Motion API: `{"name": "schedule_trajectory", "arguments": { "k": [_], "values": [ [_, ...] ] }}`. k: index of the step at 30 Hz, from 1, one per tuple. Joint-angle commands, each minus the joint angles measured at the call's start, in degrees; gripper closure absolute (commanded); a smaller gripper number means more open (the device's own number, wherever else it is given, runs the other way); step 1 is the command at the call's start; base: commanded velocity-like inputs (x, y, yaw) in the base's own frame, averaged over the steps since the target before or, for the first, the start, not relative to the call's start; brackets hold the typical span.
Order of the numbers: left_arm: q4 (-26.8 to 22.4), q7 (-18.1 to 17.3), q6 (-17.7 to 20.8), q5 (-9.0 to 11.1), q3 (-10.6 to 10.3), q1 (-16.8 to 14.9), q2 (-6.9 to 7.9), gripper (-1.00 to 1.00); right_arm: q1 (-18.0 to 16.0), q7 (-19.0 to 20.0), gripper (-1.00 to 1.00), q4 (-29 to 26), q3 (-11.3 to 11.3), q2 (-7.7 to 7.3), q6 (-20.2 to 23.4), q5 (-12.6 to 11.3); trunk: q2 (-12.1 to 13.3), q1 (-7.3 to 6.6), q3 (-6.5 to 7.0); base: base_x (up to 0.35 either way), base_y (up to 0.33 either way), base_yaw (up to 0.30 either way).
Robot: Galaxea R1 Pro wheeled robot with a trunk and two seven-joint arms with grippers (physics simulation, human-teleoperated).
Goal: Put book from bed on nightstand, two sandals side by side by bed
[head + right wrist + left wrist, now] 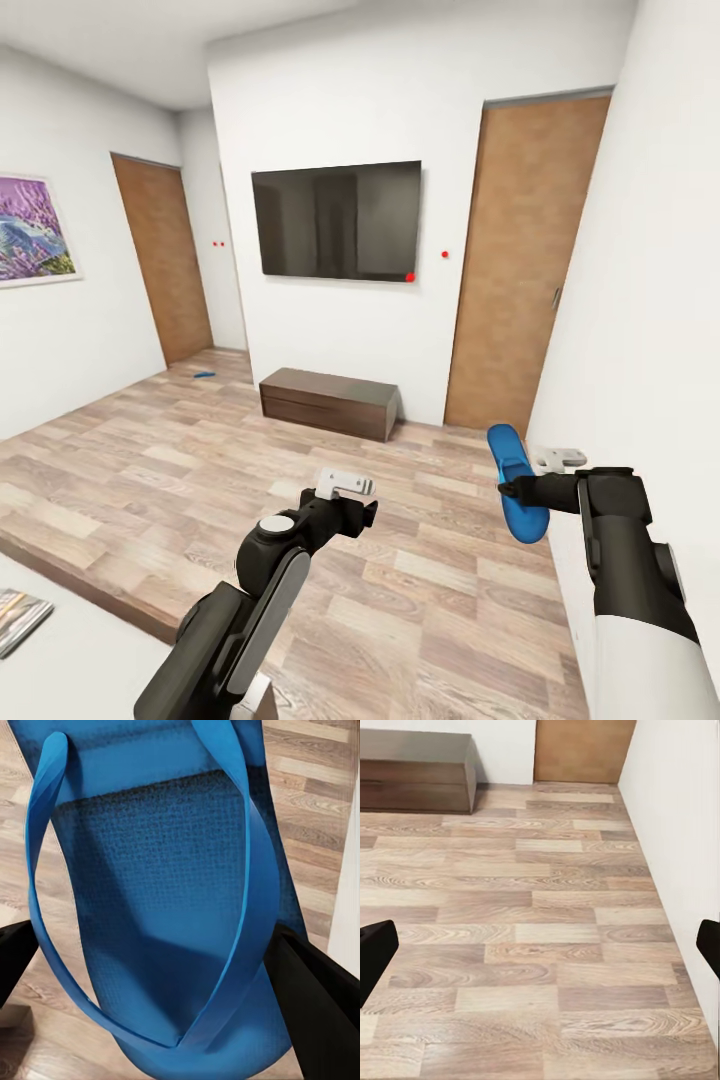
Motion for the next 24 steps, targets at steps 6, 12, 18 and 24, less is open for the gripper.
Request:
{"name": "schedule_trajectory", "arguments": {
  "k": [6,12,18,24],
  "values": [
    [-0.04,0.55,0.19,0.61,-0.05,-0.03,0.0,-1.0,-0.03,0.6,1.0,-0.03,-0.04,0.05,0.14,0.52,-0.05,0.03,-0.03,0.0,0.0,-0.182],
    [-0.04,0.55,0.19,0.61,-0.05,-0.03,0.0,-1.0,-0.03,0.6,1.0,-0.03,0.1,0.15,0.14,0.52,-0.05,0.03,-0.03,0.0,0.0,-0.052],
    [-0.03,0.55,0.19,0.56,-0.05,-0.03,0.0,-1.0,-0.03,0.6,1.0,-0.02,0.16,0.17,0.14,0.52,-0.05,0.03,-0.03,0.0,0.0,-0.012],
    [0.03,0.55,0.19,0.53,-0.05,-0.05,0.0,-1.0,-0.03,0.6,1.0,0.06,0.18,0.17,0.14,0.52,-0.05,0.03,-0.03,0.0,0.0,-0.164]
  ]
}}
